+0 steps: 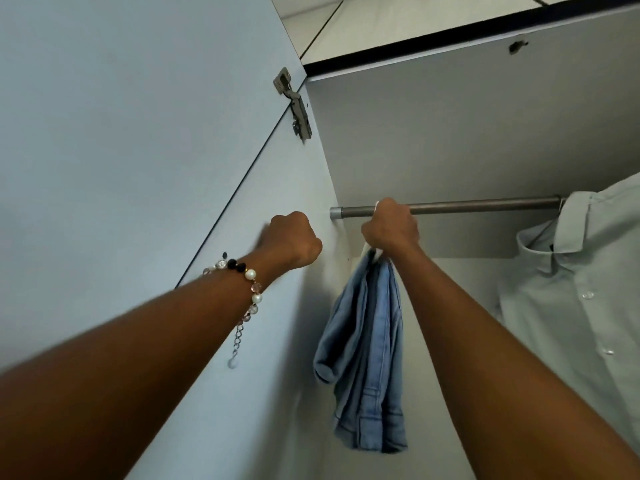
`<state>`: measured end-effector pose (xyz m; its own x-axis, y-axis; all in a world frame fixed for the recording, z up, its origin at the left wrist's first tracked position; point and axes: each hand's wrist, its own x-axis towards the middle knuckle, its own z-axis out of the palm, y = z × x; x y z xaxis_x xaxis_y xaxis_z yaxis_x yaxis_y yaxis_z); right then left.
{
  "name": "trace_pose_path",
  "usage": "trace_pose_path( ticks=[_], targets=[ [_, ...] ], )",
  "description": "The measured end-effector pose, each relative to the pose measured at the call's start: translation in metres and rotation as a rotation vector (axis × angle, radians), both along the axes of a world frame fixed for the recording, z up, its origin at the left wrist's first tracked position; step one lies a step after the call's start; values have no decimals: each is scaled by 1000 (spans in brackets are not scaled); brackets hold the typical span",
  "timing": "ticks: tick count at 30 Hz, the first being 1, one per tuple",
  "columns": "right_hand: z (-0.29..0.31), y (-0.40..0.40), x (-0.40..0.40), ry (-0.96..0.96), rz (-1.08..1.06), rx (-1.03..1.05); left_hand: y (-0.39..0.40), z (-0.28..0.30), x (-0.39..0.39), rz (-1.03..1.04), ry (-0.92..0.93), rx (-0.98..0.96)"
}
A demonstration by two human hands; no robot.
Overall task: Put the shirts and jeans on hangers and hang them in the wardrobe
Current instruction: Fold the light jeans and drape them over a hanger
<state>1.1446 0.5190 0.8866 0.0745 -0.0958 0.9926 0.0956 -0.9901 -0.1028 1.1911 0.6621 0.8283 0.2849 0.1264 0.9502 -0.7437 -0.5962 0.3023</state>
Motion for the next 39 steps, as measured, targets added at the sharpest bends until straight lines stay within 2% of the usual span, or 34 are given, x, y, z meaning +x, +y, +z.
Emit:
trace_pose_path(
  ticks=[3,7,10,13,17,22,25,29,34,39],
  targets=[
    [3,-2,-9,-3,236,50,-1,-7,-3,-115,44,-42],
    [-12,-6,-22,-42,402,-50,-3,-25,-18,-442,134,26],
    [-28,-5,-36,-42,420,-84,-6,-44,-31,-522,257,138],
    [-49,-4,-47,48,398,-61,-5,-63,-42,-494,297,161],
    [-93,-3,-79,194,339,-110,-2,-92,-69,-550,305,90],
    [-171,-16,-147,246,270,-45,-21,-147,-111,-713,340,-9],
    [-216,-32,-200,293,227,60,-46,-182,-146,-846,426,35],
    [-273,-51,-281,257,180,235,-80,-230,-208,-978,461,49],
    [-365,-78,-406,174,112,445,-139,-311,-320,-1216,523,136],
    [-460,-103,-569,176,-106,618,-207,-405,-467,-1520,699,270]
  ],
)
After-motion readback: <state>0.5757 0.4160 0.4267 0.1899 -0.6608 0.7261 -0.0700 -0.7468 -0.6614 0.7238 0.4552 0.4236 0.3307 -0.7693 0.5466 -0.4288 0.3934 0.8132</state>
